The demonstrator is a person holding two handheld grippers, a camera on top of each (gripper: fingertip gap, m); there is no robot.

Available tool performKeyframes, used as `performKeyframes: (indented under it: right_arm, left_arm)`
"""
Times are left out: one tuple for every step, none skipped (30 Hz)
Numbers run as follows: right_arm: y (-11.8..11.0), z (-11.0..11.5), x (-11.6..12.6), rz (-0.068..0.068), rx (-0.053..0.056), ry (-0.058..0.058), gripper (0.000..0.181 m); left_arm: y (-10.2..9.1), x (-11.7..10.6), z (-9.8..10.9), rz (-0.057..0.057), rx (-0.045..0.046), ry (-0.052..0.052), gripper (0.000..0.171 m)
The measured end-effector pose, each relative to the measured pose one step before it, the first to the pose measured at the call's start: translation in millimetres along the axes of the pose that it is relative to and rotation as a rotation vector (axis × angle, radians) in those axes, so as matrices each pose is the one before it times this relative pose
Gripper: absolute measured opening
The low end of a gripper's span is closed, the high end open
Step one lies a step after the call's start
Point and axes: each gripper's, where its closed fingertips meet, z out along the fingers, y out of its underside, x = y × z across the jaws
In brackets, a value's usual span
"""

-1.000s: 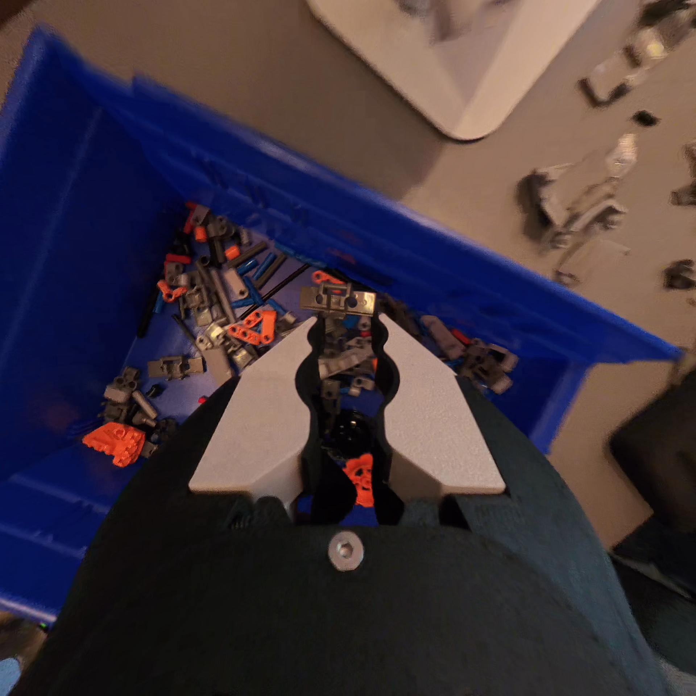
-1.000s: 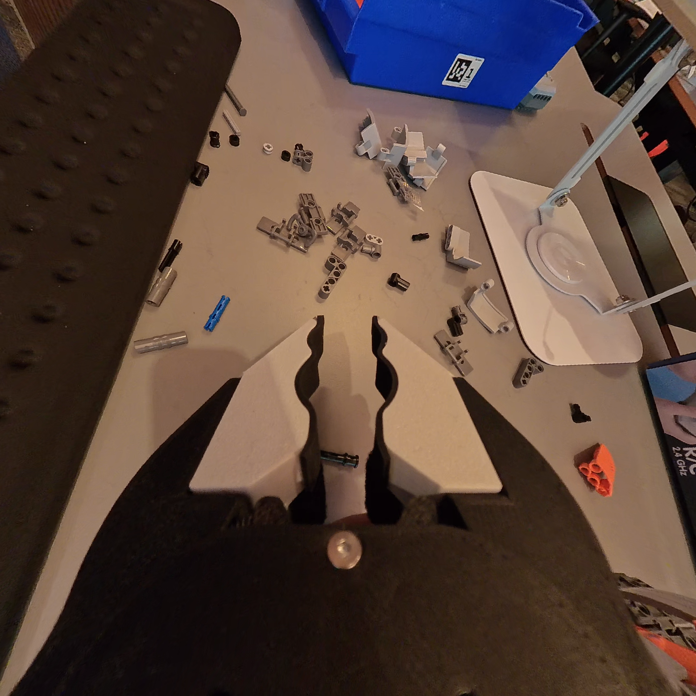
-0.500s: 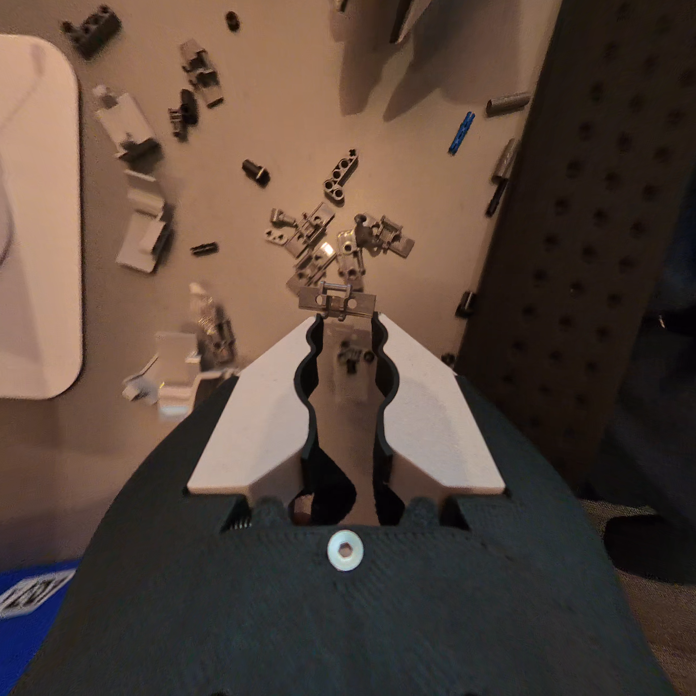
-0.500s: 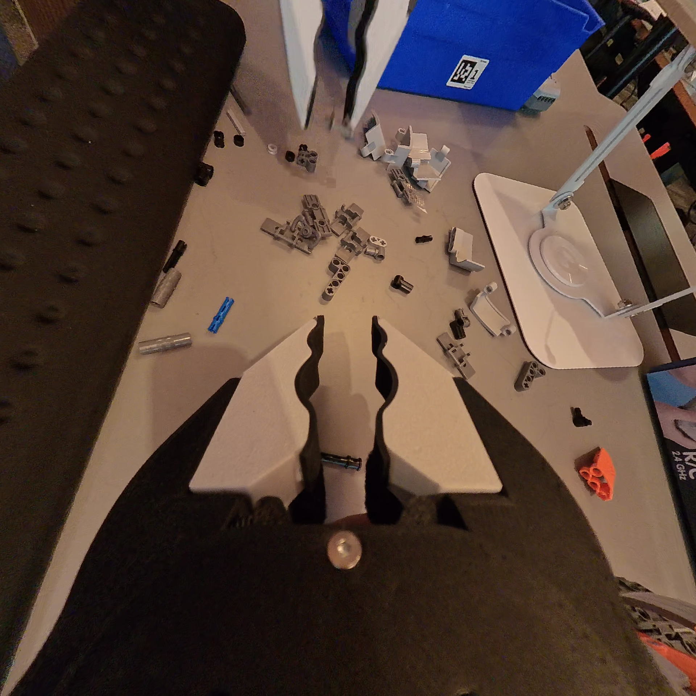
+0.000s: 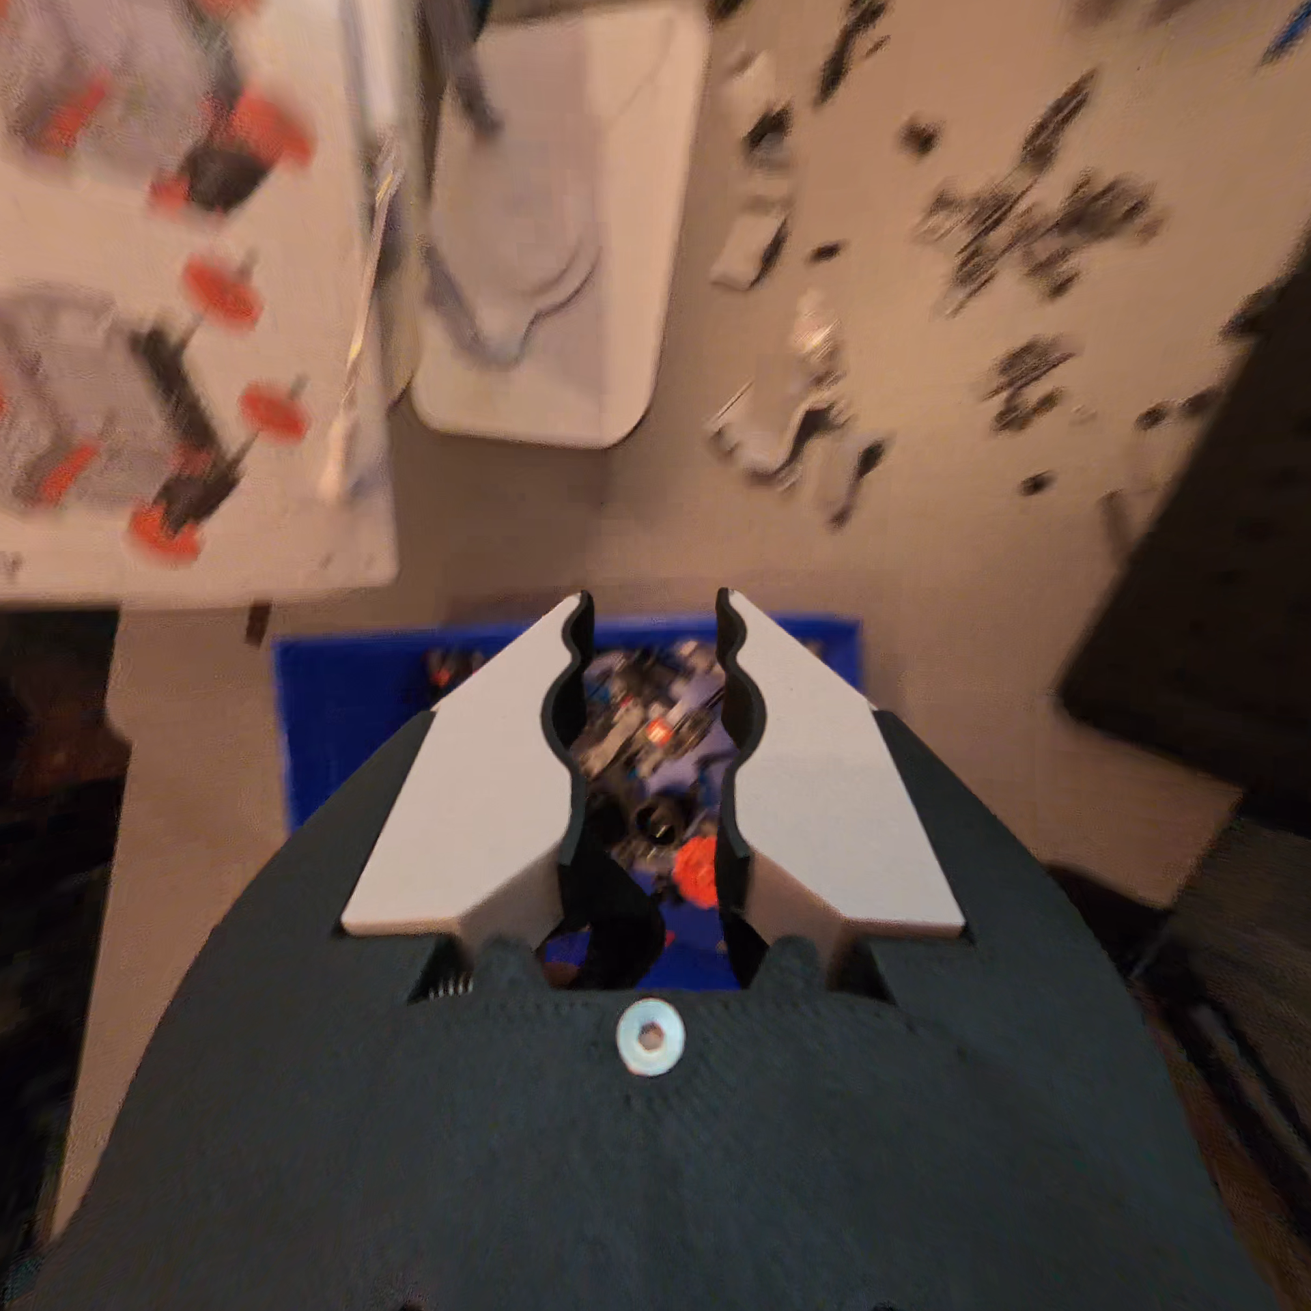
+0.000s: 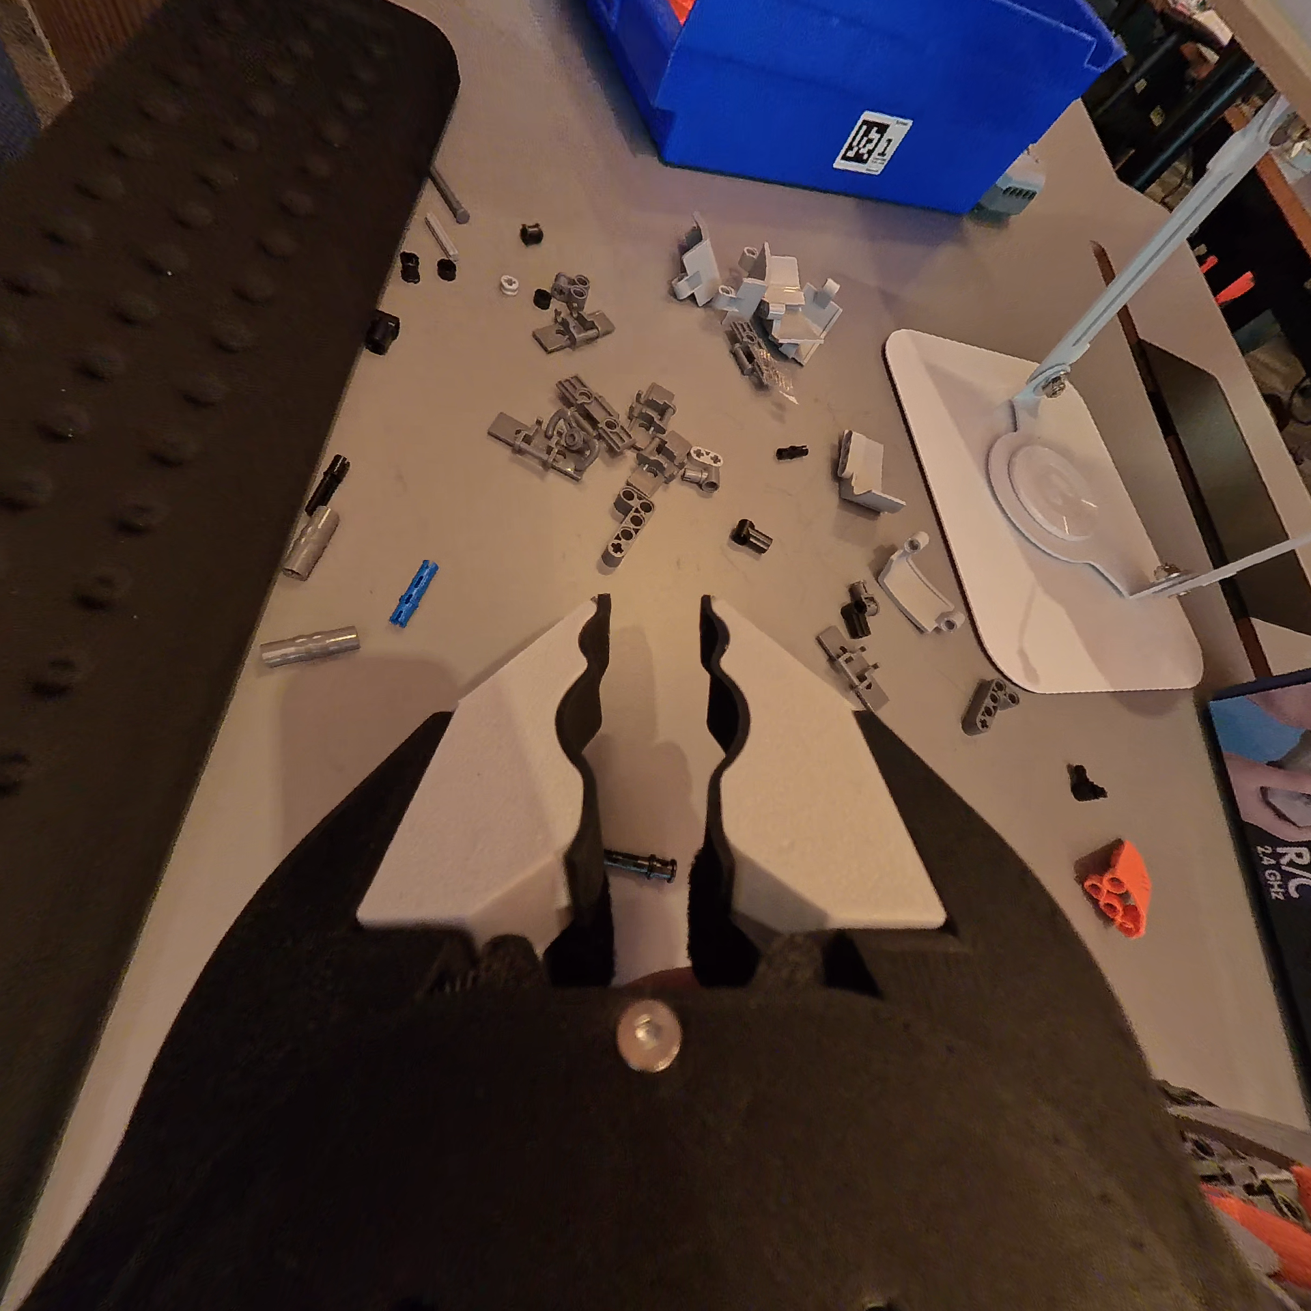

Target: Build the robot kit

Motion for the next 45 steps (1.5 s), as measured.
performKeyframes:
  right_arm:
    - [0.59, 0.79, -0.43, 0.0011, -0.0023, -0.003, 0.023]
    - [0.73, 0.88, -0.63, -0.0006, -0.0038, -0.0022, 0.023]
    - [0.65, 0.74, -0.48, -0.0008, -0.0034, -0.0011, 0.023]
    - [0.2, 0.33, -0.27, -0.0009, -0.0021, 0.0, 0.023]
    - [-0.22, -0.09, 0.18, -0.0014, -0.0005, 0.0018, 0.023]
    - [-0.51, -0.57, 0.46, -0.0004, 0.0015, 0.0029, 0.023]
    - [-0.59, -0.65, 0.51, 0.0011, 0.0026, 0.0027, 0.023]
    - [-0.44, -0.53, 0.53, 0.0012, 0.0021, 0.0019, 0.023]
    - [-0.09, -0.29, 0.28, 0.0011, 0.0019, 0.0003, 0.023]
    - [0.04, -0.04, -0.05, 0.0011, 0.0012, -0.0017, 0.023]
    - [0.51, 0.31, -0.28, 0.0006, -0.0003, -0.0027, 0.023]
    - [0.57, 0.45, -0.52, 0.0, -0.0015, -0.0031, 0.023]
    - [0.45, 0.49, -0.68, -0.0006, -0.0017, -0.0028, 0.023]
    - [0.42, 0.33, -0.44, -0.0009, -0.0012, -0.002, 0.023]
    - [0.19, 0.12, -0.22, -0.0012, -0.0012, -0.0007, 0.023]
    - [0.05, -0.16, 0.22, -0.0008, -0.0004, 0.0007, 0.023]
    - [-0.11, -0.29, 0.25, 0.0008, 0.0015, 0.0009, 0.023]
    - [-0.06, -0.4, 0.33, 0.0014, 0.0011, 0.0006, 0.023]
    - [0.33, -0.14, 0.52, 0.001, -0.0004, 0.0008, 0.023]
    - [0.52, 0.09, 0.22, 0.0018, -0.0005, 0.0, 0.023]
    - [0.71, 0.32, 0.07, 0.0022, -0.0011, -0.0015, 0.023]
    - [0.81, 0.48, -0.22, 0.0009, -0.0022, -0.0019, 0.023]
    - [0.65, 0.5, -0.19, 0.0004, -0.0021, -0.0019, 0.023]
    - [0.4, 0.44, -0.37, 0.0007, -0.0009, -0.002, 0.023]
    - [0.27, 0.23, -0.23, 0.0003, -0.0007, -0.0013, 0.023]
    - [0.16, 0.05, 0.03, -0.0004, -0.0011, 0.0005, 0.023]
    - [-0.05, -0.11, 0.19, 0.0002, 0.0003, 0.001, 0.022]
    - [-0.33, -0.33, 0.32, 0.0006, 0.0015, 0.001, 0.022]
    - [-0.28, -0.23, 0.23, 0.0, 0.0008, 0.0013, 0.023]
    - [-0.03, -0.25, 0.31, -0.0002, 0.0, 0.0012, 0.023]
    - [-0.12, -0.25, 0.1, 0.0005, 0.0006, 0.0007, 0.023]
    - [0.08, -0.21, 0.29, 0.0004, 0.0003, 0.0008, 0.023]
    - [0.13, -0.19, 0.32, -0.0001, -0.0005, 0.001, 0.023]
    - [-0.1, -0.21, 0.27, 0.0007, 0.001, 0.0005, 0.023]
    - [-0.14, -0.18, 0.13, 0.002, 0.0018, -0.0007, 0.023]
    - [0.15, -0.06, 0.09, 0.0011, -0.0001, -0.0005, 0.023]
    - [0.21, 0.04, 0.1, -0.0001, -0.0009, 0.0003, 0.023]
    - [0.1, 0.0, 0.13, 0.0009, -0.0002, -0.0001, 0.023]
    - [0.24, 0.21, 0.03, 0.0015, -0.0005, -0.0005, 0.023]
    - [0.45, 0.16, 0.11, 0.001, -0.001, -0.0001, 0.023]
    - [0.18, 0.23, 0.02, 0.0005, -0.0005, -0.0002, 0.023]
    - [-0.07, 0.16, -0.26, -0.0002, 0.0001, -0.0006, 0.023]
    - [-0.24, 0.14, -0.38, -0.0011, -0.0002, -0.0005, 0.023]
    - [-0.25, -0.03, -0.17, -0.0015, 0.0002, 0.0002, 0.022]
    - [-0.6, -0.09, -0.26, -0.001, 0.0016, 0.0, 0.022]
  left_arm:
    - [20.1, -17.53, 1.57, -0.0226, -0.03292, -0.0166, 0.035]
    - [17.46, -13.54, 6.89, -0.0594, -0.02388, 0.0062, 0.035]
    - [16.89, -9.91, 11.08, -0.087, -0.03412, 0.0281, 0.037]
    - [15.62, -11.03, 13.48, -0.0772, -0.03695, 0.0116, 0.038]
    - [12.25, -12.73, 13.54, -0.0714, -0.02647, -0.0113, 0.038]
    - [12.45, -6.14, 13.38, -0.0754, -0.03837, 0.0192, 0.038]
    - [11.49, 0.73, 13.19, -0.0669, -0.03969, 0.0522, 0.042]
    - [6.32, -4.12, 12.13, -0.0657, -0.01633, 0.0203, 0.047]
    - [1.48, -8.6, 10.1, -0.0478, 0.00921, -0.012, 0.048]
    - [4.26, -3.1, 9.44, -0.0283, -0.01073, 0.0136, 0.05]
    - [4.42, -3.03, 7.91, -0.0225, -0.01631, 0.0064, 0.054]
    - [-1.12, -5.68, 5.7, -0.0113, 0.01222, -0.0205, 0.054]
    - [-2.59, 0.72, 4.88, -0.0023, 0.01867, 0.0085, 0.053]
    - [1.7, 3.37, 4.89, -0.0042, -0.00988, 0.0228, 0.053]
    - [1.1, -2.46, 4.06, 0.0063, -0.00931, -0.0193, 0.053]
    - [-1.66, -1.93, 2.56, 0.0158, 0.00752, -0.0232, 0.05]
    - [-1.83, 3.83, 1.59, 0.0083, 0.01032, 0.01, 0.044]
    - [-1.07, 1.35, 0.91, 0.0064, 0.00394, -0.0068, 0.043]
    - [-2.5, -2.35, -0.42, 0.03, 0.01293, -0.0394, 0.039]
    - [0.09, -0.14, 0.22, 0.0537, -0.00463, -0.0327, 0.034]
    - [1.67, 0.24, 1.13, 0.0524, -0.01413, -0.0323, 0.03]
    - [-0.01, -1.29, 0.97, 0.0321, -0.00533, -0.0377, 0.025]
    - [-2.02, 1.47, 0.19, 0.031, 0.00866, -0.0176, 0.022]
    - [-2.53, 4.26, -0.42, 0.0206, 0.01249, 0.0088, 0.022]
    - [-0.52, 0.63, -0.22, -0.0055, 0.00013, -0.0003, 0.022]
    - [-0.66, -2.8, -0.55, 0.0044, 0.00621, -0.0179, 0.022]
    - [-0.92, -2.16, -1.29, 0.0113, 0.00974, -0.0128, 0.022]
    - [0.86, -1.03, -2.57, -0.0063, -0.00346, 0.0004, 0.021]
    - [-1.34, -1.89, -4.67, -0.0069, 0.00944, -0.0043, 0.021]
    - [-3.42, -0.83, -7.54, -0.0055, 0.01931, -0.0009, 0.021]
    - [-4.17, 0.08, -10.15, -0.0058, 0.0169, -0.0001, 0.021]
    - [-6.13, 0.25, -12.52, -0.0001, 0.02034, -0.0067, 0.021]
    - [-10.36, 3.53, -15.53, 0.0033, 0.03727, 0.0019, 0.021]
    - [-13.03, 7.94, -17.55, 0.0043, 0.03958, 0.0148, 0.021]
    - [-15.25, 11.7, -17.79, 0.0185, 0.03858, 0.0179, 0.021]
    - [-18.68, 16.29, -16.51, 0.0318, 0.04974, 0.025, 0.021]
    - [-19.95, 20.24, -12.76, 0.0296, 0.04951, 0.0362, 0.021]
    - [-19.05, 23.45, -6.68, 0.0261, 0.04155, 0.0452, 0.021]
    - [-17.35, 27.33, 0.15, 0.0414, 0.03504, 0.052, 0.02]
    - [-12.84, 28.0, 7.77, 0.0449, 0.01345, 0.049, 0.021]
    - [-9.26, 25.71, 13.9, 0.0444, 0.00025, 0.0367, 0.021]
    - [-8.03, 23.49, 17.54, 0.0386, 0.00484, 0.0297, 0.021]
    - [-2.64, 20.23, 18.89, 0.0412, -0.018, 0.0227, 0.021]
    - [0.12, 15.42, 18.03, 0.0494, -0.0272, 0.0117, 0.021]
    - [-2.76, 14.13, 16.55, 0.016, -0.00173, 0.0272, 0.021]
